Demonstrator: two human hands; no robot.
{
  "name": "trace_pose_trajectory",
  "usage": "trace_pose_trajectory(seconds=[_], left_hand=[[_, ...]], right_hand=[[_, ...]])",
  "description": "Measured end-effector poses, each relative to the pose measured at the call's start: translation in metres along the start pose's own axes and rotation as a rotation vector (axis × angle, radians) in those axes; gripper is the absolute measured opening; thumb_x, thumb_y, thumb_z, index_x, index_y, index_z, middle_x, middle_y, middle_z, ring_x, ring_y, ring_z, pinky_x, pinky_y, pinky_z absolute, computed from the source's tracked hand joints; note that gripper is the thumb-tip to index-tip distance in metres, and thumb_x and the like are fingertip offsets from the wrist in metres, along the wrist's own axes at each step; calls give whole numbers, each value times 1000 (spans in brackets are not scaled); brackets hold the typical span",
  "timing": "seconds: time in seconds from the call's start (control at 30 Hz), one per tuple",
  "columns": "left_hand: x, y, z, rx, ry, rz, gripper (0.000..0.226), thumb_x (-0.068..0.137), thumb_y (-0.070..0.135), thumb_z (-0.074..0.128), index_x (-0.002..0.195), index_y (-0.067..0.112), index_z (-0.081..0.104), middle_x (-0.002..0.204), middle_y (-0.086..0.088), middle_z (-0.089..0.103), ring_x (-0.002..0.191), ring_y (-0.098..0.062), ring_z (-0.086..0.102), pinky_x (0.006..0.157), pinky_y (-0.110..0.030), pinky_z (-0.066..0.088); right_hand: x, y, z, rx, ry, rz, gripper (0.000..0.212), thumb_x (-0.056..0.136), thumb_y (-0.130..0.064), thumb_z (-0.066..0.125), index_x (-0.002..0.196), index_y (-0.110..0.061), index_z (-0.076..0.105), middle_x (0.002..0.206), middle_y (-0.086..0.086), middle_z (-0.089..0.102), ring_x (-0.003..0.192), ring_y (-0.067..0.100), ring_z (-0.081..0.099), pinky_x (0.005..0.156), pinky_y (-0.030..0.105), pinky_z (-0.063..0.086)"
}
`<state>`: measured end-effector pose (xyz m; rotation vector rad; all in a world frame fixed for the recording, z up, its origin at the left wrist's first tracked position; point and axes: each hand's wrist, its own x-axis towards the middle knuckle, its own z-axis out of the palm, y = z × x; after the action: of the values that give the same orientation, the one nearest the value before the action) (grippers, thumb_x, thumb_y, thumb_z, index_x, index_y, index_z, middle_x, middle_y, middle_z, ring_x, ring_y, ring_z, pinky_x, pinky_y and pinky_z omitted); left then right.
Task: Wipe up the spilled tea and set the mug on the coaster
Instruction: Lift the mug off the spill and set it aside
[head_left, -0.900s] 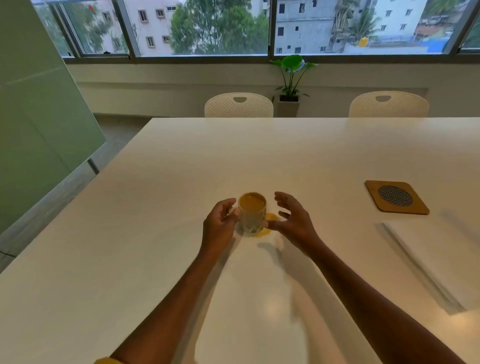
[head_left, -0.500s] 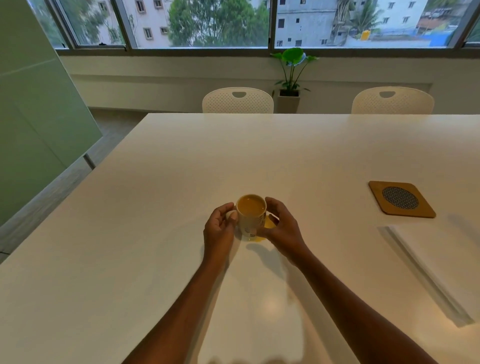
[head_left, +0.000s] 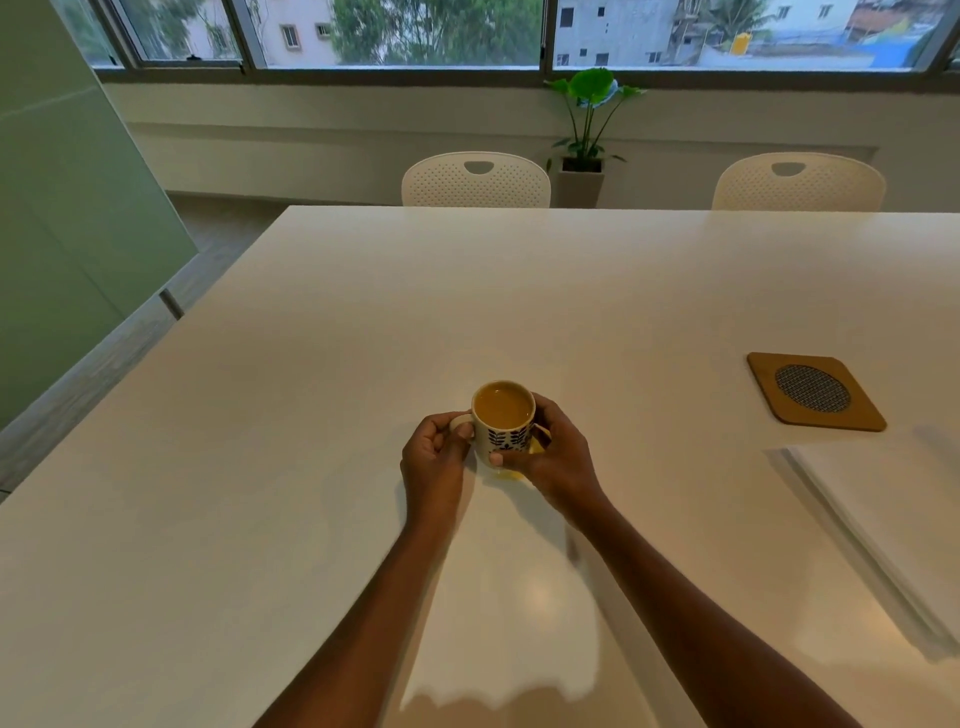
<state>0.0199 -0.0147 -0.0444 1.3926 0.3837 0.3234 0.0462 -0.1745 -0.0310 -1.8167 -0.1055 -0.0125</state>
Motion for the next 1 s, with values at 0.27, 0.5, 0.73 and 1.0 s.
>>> trace_pose_trajectory(seconds=[0.27, 0.5, 0.73, 1.0], left_hand=[[5, -2, -1, 20, 18, 3, 16, 100, 18, 78, 92, 32, 81, 101, -3, 85, 101, -29, 79, 100, -60, 65], [5, 0, 0, 36, 36, -3, 20, 100, 18, 78, 89, 34, 79, 100, -6, 85, 106, -40, 79, 97, -61, 66], [9, 12, 2, 50, 36, 19, 10, 98, 20, 79, 93, 29, 79, 99, -5, 85, 103, -36, 80, 96, -60, 67], [14, 47, 6, 56, 31, 89, 7, 100, 17, 78, 105, 13, 79, 103, -8, 84, 106, -35, 80, 99, -56, 66]], right_hand=[[4, 4, -1, -13, 14, -39, 86, 63, -16, 103, 139, -27, 65, 132, -10, 73, 119, 5, 69, 99, 30, 61], [5, 3, -2, 10, 4, -31, 85, 63, -12, 102, 138, -27, 67, 131, -10, 73, 119, 8, 70, 100, 33, 61], [12, -9, -6, 31, -6, -48, 82, 62, -8, 102, 134, -29, 68, 129, -9, 75, 118, 7, 71, 101, 33, 61], [25, -40, -16, 40, -20, -122, 83, 62, -8, 102, 134, -31, 68, 126, -11, 76, 118, 0, 70, 97, 22, 58]])
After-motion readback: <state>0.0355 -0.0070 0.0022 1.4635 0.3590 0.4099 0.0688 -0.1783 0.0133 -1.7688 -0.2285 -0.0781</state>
